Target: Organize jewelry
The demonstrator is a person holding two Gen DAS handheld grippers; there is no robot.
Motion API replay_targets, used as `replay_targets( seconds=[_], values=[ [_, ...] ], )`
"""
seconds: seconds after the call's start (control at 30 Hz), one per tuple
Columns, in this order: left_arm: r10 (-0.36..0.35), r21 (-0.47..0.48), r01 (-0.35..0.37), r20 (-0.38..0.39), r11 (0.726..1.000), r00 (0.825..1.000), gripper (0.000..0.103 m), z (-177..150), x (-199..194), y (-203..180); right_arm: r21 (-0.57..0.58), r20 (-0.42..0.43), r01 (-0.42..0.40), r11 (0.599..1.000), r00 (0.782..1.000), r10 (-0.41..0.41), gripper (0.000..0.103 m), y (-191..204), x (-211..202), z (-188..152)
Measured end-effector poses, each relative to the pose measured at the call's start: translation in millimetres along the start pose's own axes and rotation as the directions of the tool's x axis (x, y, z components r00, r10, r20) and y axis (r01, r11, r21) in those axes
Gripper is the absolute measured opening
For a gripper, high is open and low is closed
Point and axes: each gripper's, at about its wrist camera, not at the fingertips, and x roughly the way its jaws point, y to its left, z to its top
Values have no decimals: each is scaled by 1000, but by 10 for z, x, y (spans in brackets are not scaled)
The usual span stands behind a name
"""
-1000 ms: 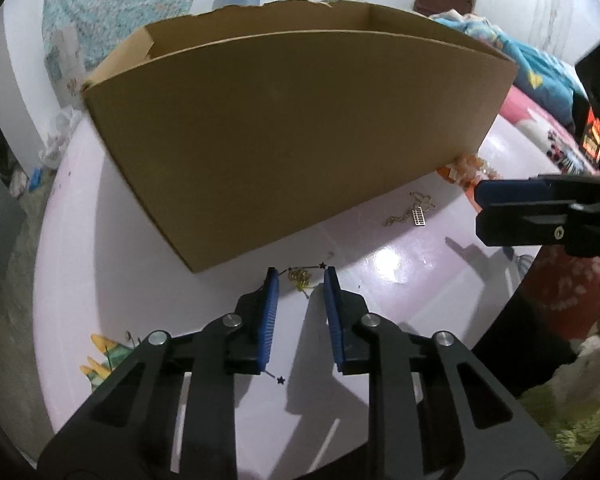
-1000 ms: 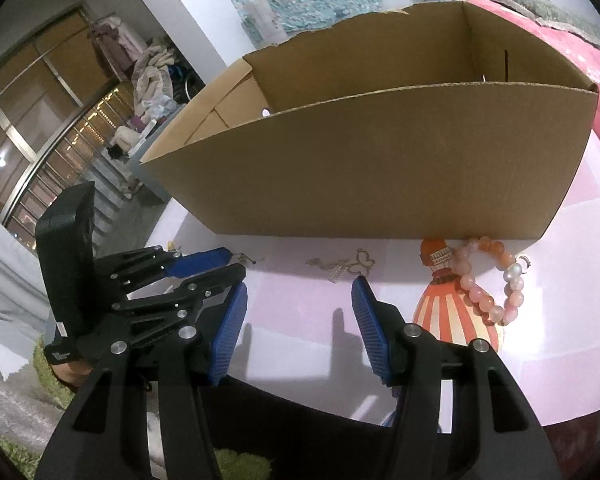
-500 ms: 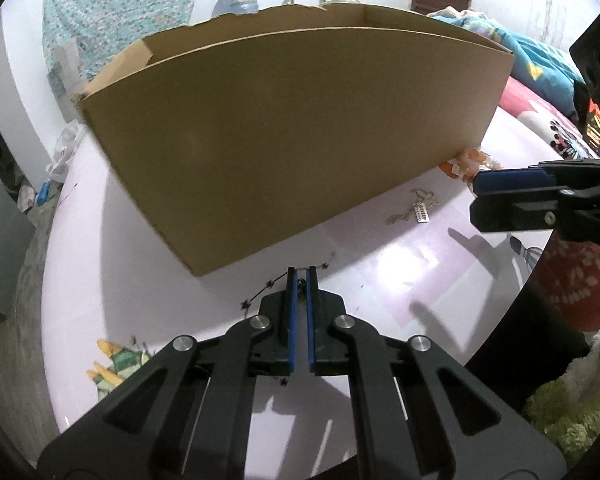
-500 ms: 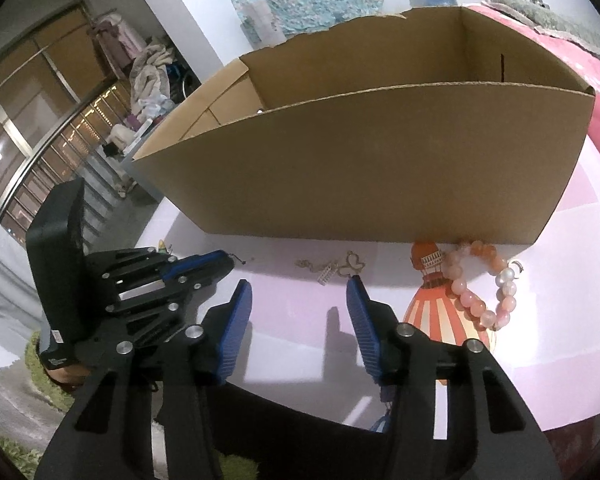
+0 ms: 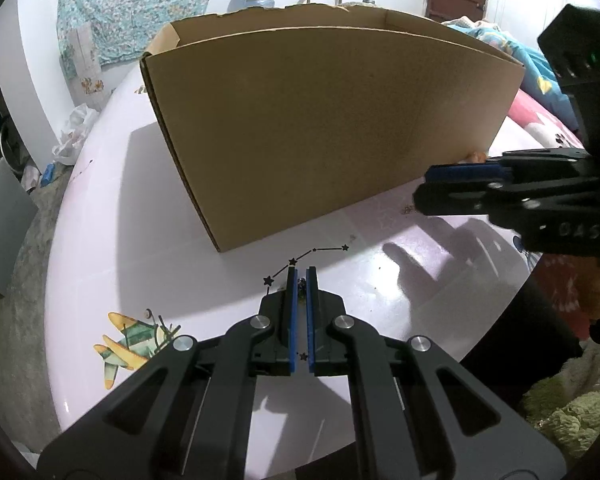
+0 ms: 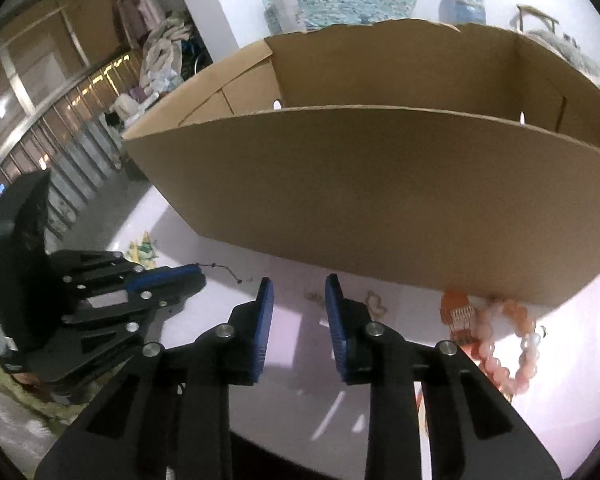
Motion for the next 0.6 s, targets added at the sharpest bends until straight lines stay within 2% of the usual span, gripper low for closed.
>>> replay_targets(
  seconds=[0.13, 0.3, 0.43, 0.6],
  values=[
    [-5, 0, 5, 2, 1000, 1000, 3, -4, -5, 14, -78, -30, 48, 996, 998, -50, 22, 58, 87, -12],
    [-9, -3, 9, 3, 1000, 1000, 3, -1, -7, 24, -168, -62, 88, 982, 993, -99, 9, 87, 140, -55],
    [-10, -5, 10, 6, 1000, 1000, 3, 11, 2, 27, -171, -77, 63, 983, 994, -77, 4, 65, 126, -43],
    [-8, -7, 8, 9, 1000, 1000, 3, 5, 5, 47, -104, -54, 21, 994, 998, -27, 2, -28, 11, -19]
  ],
)
